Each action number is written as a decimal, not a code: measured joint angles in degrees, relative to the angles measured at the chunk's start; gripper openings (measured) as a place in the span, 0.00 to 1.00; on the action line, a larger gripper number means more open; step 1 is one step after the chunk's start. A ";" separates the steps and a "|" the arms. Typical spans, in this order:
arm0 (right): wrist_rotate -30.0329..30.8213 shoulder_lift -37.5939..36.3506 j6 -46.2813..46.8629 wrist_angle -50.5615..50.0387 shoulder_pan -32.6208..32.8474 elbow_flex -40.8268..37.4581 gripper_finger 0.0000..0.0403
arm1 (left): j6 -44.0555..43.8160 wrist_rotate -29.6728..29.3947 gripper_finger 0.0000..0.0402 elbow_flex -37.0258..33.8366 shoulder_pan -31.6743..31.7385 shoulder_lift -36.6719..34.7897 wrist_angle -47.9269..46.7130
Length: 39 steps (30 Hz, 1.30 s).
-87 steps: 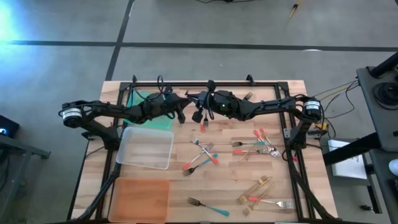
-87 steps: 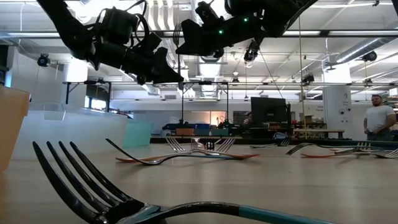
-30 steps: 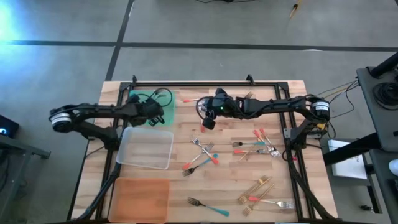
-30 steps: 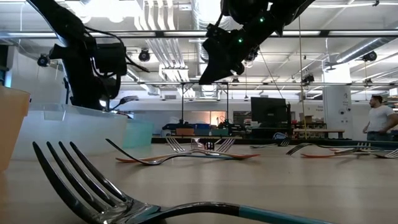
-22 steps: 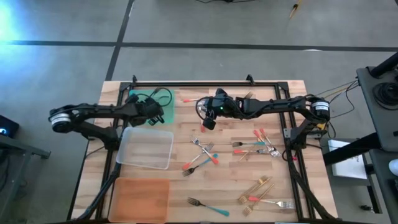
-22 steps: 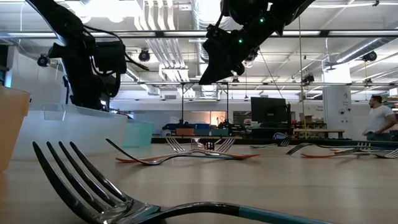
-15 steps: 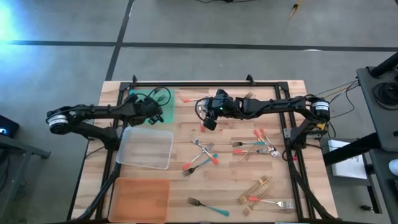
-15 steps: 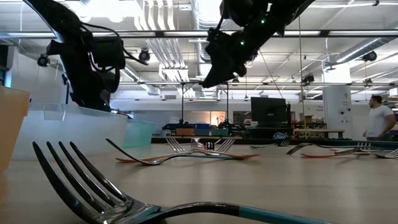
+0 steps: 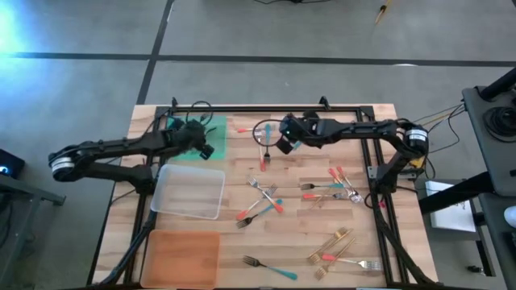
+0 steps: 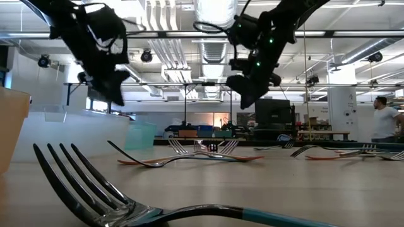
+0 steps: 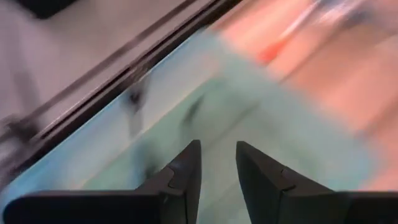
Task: Sort silverware by color (type)
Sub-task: Put the blue fork into the blue bin
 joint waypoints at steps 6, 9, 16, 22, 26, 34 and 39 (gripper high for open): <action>-0.18 0.00 6.73 -4.77 -3.20 -0.37 0.26 | 11.02 19.06 0.21 2.07 -1.12 -1.56 16.18; 0.01 -0.01 11.85 -5.53 -4.41 -1.02 0.31 | 13.20 29.32 0.21 2.97 -1.18 -1.62 22.63; 1.68 -0.02 36.14 -4.67 -5.01 -6.31 0.41 | 13.81 34.76 0.21 3.07 -1.21 -0.63 28.49; 5.89 -0.02 49.68 -4.65 -5.21 -10.85 0.44 | 13.84 34.78 0.21 3.02 -1.21 -0.34 26.91; 5.94 -0.02 54.63 -3.69 -5.13 -12.70 0.43 | 13.84 34.78 0.21 3.00 -1.21 -0.32 26.72; 3.53 -0.02 54.51 -3.26 -4.12 -13.33 0.43 | 13.24 34.81 0.21 2.93 -1.31 -0.32 25.86; 0.34 -0.07 50.24 -3.17 -3.93 -13.02 0.41 | 12.75 34.83 0.21 2.17 -1.59 -0.32 25.68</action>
